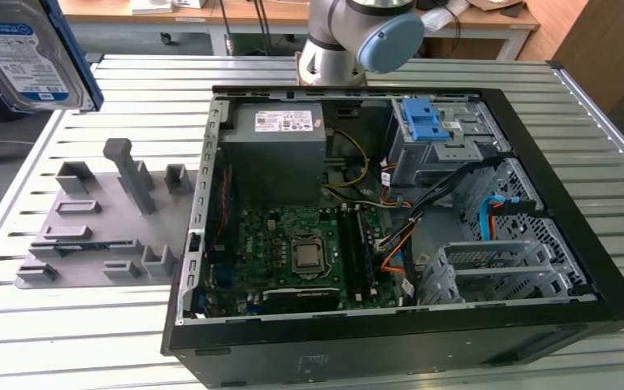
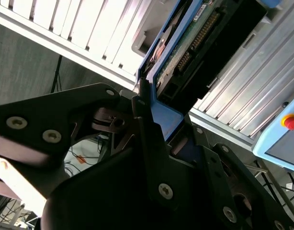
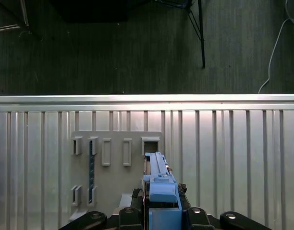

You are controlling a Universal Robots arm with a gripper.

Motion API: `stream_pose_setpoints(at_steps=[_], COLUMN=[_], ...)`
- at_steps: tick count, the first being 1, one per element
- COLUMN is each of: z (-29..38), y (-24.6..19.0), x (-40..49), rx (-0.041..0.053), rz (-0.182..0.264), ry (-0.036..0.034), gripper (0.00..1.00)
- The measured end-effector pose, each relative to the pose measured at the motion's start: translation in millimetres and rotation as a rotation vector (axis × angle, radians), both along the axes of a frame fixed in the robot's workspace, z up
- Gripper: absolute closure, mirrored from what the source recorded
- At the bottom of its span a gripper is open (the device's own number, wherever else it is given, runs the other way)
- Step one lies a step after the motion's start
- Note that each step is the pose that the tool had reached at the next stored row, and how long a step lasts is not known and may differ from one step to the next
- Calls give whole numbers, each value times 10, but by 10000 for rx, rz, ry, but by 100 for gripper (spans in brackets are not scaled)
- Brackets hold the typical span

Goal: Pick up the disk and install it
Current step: 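Pick up the disk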

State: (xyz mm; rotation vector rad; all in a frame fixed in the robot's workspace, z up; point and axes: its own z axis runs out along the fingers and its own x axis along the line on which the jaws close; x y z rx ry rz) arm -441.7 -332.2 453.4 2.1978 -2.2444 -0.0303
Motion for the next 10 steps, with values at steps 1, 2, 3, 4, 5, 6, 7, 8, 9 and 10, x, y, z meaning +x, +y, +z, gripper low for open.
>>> stream_pose_setpoints(at_steps=[1, 2, 3, 4, 5, 6, 7, 8, 9, 10], z=[10, 19, 29, 38, 49, 61, 71, 83, 94, 105], y=[0, 0, 0, 0, 0, 0, 0, 0, 0, 0], x=[0, 0, 0, 0, 0, 0, 0, 0, 0, 0], rx=[0, 0, 0, 0, 0, -1, 0, -1, 0, 0], rz=[0, 0, 0, 0, 0, 0, 0, 0, 0, 0], ry=[0, 0, 0, 0, 1, 1, 0, 1, 0, 0], gripper=[64, 64, 64, 64, 64, 64, 64, 64, 64, 64])
